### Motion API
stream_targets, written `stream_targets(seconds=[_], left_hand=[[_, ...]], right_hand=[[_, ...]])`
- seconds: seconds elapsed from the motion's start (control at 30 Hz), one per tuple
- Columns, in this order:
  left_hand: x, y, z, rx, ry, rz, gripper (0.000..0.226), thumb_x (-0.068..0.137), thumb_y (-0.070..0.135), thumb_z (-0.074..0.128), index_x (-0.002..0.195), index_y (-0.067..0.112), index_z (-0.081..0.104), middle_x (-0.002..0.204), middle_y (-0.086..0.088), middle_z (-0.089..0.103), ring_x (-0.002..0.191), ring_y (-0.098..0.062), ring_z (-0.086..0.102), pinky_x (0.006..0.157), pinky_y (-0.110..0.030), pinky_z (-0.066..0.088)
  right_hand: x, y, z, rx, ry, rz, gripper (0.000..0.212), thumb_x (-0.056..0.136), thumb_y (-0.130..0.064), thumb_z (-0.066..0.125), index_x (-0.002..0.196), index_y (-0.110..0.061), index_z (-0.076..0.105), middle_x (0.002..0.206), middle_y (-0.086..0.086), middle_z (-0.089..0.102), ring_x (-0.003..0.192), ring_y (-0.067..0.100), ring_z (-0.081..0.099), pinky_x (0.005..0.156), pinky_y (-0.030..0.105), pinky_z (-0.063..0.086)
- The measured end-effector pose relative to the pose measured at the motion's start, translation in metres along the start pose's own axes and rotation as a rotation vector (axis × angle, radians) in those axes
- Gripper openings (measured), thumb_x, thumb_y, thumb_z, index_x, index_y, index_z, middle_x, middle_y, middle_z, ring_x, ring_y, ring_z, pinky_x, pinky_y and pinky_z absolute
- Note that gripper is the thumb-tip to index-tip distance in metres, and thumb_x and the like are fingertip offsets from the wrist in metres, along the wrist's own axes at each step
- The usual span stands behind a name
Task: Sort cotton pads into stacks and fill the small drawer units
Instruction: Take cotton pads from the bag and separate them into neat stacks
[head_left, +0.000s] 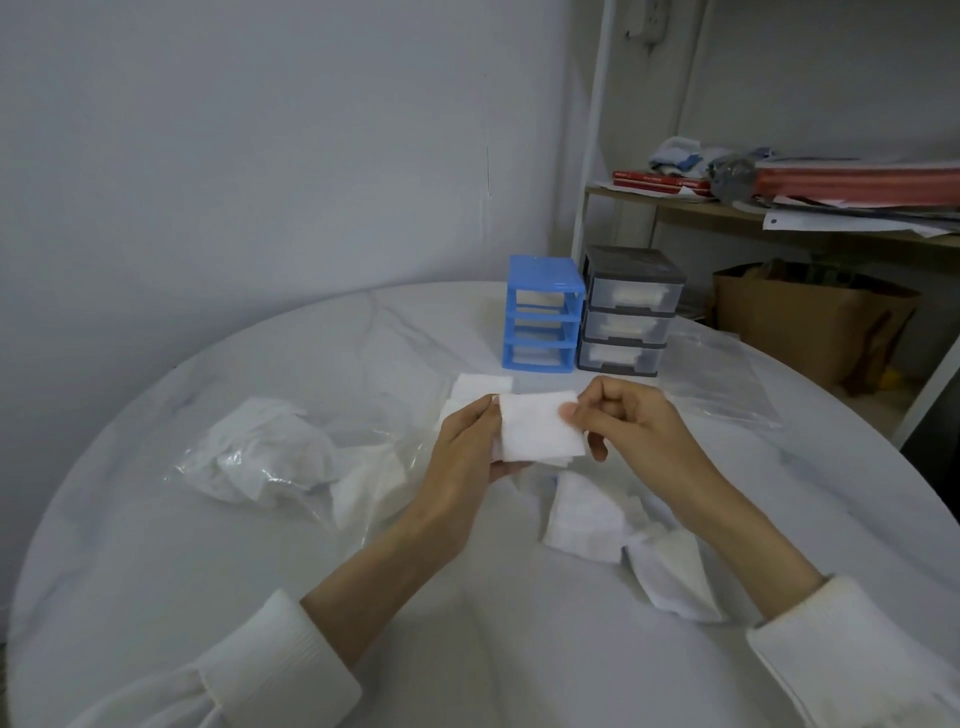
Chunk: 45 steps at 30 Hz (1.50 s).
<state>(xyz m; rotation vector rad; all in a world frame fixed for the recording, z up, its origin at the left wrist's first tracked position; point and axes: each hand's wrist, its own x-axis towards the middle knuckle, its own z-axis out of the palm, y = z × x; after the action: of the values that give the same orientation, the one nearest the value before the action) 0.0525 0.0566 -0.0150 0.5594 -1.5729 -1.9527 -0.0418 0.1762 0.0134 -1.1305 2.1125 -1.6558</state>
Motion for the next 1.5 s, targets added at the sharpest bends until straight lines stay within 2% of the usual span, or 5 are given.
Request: stream_targets(seconds=[0.2, 0.7, 1.03, 1.2, 1.5], left_hand=[[-0.007, 0.007, 0.003, -0.034, -0.042, 0.067, 0.027, 0.100, 0.015, 0.038, 0.089, 0.020, 0.063, 0.098, 0.001, 0.064, 0.095, -0.013, 0.061, 0.072, -0.022, 0.056], [-0.007, 0.013, 0.007, -0.243, -0.080, -0.117, 0.039, 0.096, 0.038, 0.041, 0.119, 0.010, 0.056, 0.115, -0.012, 0.065, 0.099, -0.023, 0.065, 0.072, -0.026, 0.058], [-0.009, 0.009, 0.000, -0.094, -0.114, 0.096, 0.019, 0.090, 0.009, 0.056, 0.105, 0.013, 0.066, 0.104, -0.012, 0.070, 0.094, -0.023, 0.066, 0.083, -0.032, 0.056], [-0.008, 0.013, -0.002, 0.031, -0.020, 0.233, 0.014, 0.092, 0.010, 0.055, 0.099, 0.018, 0.065, 0.087, -0.002, 0.064, 0.065, 0.002, 0.060, 0.051, -0.009, 0.043], [-0.005, 0.009, -0.007, 0.162, 0.091, 0.388, 0.002, 0.088, 0.016, 0.063, 0.087, 0.017, 0.063, 0.075, 0.006, 0.065, 0.068, -0.005, 0.059, 0.055, -0.019, 0.045]], right_hand=[[-0.002, -0.005, 0.000, 0.129, 0.018, 0.007, 0.020, 0.088, -0.015, 0.060, 0.068, -0.010, 0.057, 0.044, -0.012, 0.052, 0.045, 0.002, 0.044, 0.057, 0.003, 0.039], [-0.002, 0.003, 0.006, 0.023, 0.039, -0.006, 0.019, 0.088, -0.020, 0.061, 0.072, -0.013, 0.055, 0.049, -0.003, 0.063, 0.045, 0.006, 0.045, 0.059, 0.014, 0.043], [-0.001, 0.002, 0.005, -0.062, 0.053, -0.043, 0.010, 0.084, -0.018, 0.066, 0.079, -0.014, 0.059, 0.050, -0.005, 0.064, 0.044, 0.001, 0.047, 0.050, 0.011, 0.042], [-0.001, 0.001, -0.007, -0.299, -0.008, -0.123, 0.010, 0.080, -0.021, 0.071, 0.076, -0.019, 0.062, 0.055, -0.009, 0.064, 0.052, 0.005, 0.052, 0.055, 0.014, 0.043], [-0.005, 0.001, -0.031, -0.874, -0.169, -0.172, 0.040, 0.064, -0.067, 0.063, 0.062, -0.027, 0.064, 0.055, -0.010, 0.053, 0.059, 0.008, 0.051, 0.078, 0.026, 0.028]])
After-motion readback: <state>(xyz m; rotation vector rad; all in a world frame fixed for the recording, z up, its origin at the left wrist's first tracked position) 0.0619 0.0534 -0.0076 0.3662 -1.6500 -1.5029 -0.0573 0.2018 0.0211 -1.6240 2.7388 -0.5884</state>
